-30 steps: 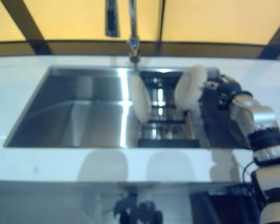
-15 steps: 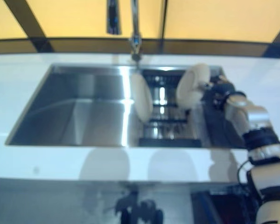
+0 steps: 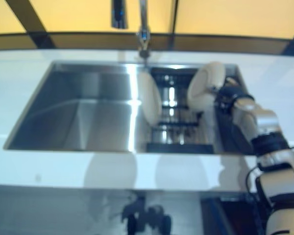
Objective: Take plates into dishwasher
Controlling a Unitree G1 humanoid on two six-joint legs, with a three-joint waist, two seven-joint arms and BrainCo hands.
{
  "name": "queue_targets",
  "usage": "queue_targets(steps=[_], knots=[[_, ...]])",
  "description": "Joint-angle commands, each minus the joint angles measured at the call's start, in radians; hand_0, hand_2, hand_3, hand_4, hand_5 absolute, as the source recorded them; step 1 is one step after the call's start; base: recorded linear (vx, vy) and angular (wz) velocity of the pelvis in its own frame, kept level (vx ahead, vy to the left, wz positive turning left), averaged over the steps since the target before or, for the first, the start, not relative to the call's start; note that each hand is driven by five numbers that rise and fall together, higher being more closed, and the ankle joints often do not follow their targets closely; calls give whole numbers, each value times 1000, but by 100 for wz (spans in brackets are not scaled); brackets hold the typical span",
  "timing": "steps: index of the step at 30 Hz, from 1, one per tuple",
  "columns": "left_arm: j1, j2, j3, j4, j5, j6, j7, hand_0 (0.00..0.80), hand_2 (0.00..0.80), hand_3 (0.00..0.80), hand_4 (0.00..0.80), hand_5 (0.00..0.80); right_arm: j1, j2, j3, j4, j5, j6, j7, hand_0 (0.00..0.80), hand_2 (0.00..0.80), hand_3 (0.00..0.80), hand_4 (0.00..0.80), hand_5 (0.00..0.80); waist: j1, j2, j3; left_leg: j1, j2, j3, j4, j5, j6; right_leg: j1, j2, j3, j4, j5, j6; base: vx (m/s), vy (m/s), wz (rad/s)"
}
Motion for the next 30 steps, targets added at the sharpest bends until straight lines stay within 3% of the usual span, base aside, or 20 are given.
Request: queue_targets(steps=[1, 13, 14, 15, 17, 30], knots=[[-18, 8, -63, 29, -41, -9, 14, 0, 0, 0, 0, 0, -144, 9, 61, -7, 18, -18, -22, 0, 0, 0, 0, 0, 18, -10, -25, -25, -12, 53, -3, -36, -8, -8, 24, -18, 5, -43, 22, 0, 0, 0], [-16, 5, -63, 24, -67, -22, 28, 0, 0, 0, 0, 0, -174, 12, 79, 16, -16, -12, -51, 0, 0, 0, 0, 0, 30, -14, -9, -36, -15, 45, -3, -32, -5, -19, 21, -28, 6, -39, 24, 2, 8, 3], [-15, 3, -62, 24, -66, -23, 29, 0, 0, 0, 0, 0, -178, 9, 82, 20, -20, -12, -56, 88, 88, 88, 88, 88, 31, -15, -10, -36, -16, 44, -3, -32, -5, -19, 21, -29, 5, -38, 24, 0, 0, 0], [-14, 3, -64, 23, -68, -22, 29, 0, 0, 0, 0, 0, -182, 5, 85, 25, -26, -12, -62, 449, 449, 449, 449, 449, 31, -15, -10, -36, -16, 42, -3, -32, -5, -19, 21, -29, 6, -38, 24, 0, 0, 0], [-16, 3, -67, 24, -71, -23, 30, 0, 0, 0, 0, 0, -190, -2, 86, 36, -54, -10, -62, 800, 800, 800, 800, 800, 32, -15, -9, -36, -16, 42, -3, -32, -4, -20, 21, -28, 6, -37, 24, 0, 0, 0], [-13, 17, -84, 17, -53, -19, 30, 0, 0, 0, 0, 0, -259, -76, 150, 106, -223, -17, -84, 800, 800, 800, 800, 800, 38, -31, -28, -16, -18, 40, -3, -42, -1, 0, 20, -27, -1, -34, 31, 0, 0, 0]])
